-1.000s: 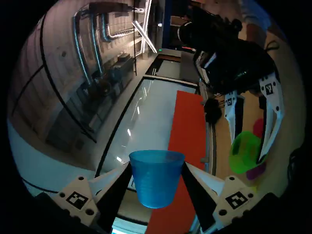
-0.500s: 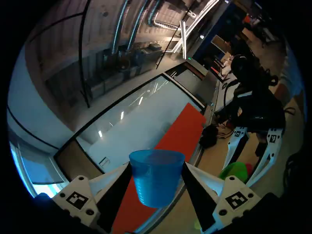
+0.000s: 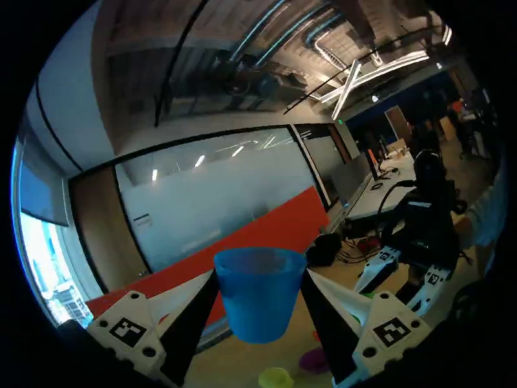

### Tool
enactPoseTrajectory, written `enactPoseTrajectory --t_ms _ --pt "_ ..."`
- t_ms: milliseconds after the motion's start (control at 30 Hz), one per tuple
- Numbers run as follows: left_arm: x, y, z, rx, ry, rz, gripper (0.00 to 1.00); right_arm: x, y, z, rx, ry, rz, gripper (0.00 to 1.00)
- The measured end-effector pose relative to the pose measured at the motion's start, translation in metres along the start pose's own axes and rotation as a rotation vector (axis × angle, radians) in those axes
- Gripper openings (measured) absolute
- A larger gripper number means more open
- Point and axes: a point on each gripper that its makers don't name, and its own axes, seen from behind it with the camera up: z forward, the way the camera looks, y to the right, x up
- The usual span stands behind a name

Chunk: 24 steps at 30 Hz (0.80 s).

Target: Pour water

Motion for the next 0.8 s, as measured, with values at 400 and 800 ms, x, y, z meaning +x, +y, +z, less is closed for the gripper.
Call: enactPoseTrajectory --t_ms 400,800 --pt "-0.016 -0.013 0.001 -0.048 -0.025 -0.258 0.86 0.002 -0.004 -0.002 -0.002 0.001 -0.007 0.90" --pt "-0.033 -0.010 -0.005 -0.074 -0.067 -0.318 0.87 0.005 -0.008 -0.002 0.007 -0.006 -0.004 0.90"
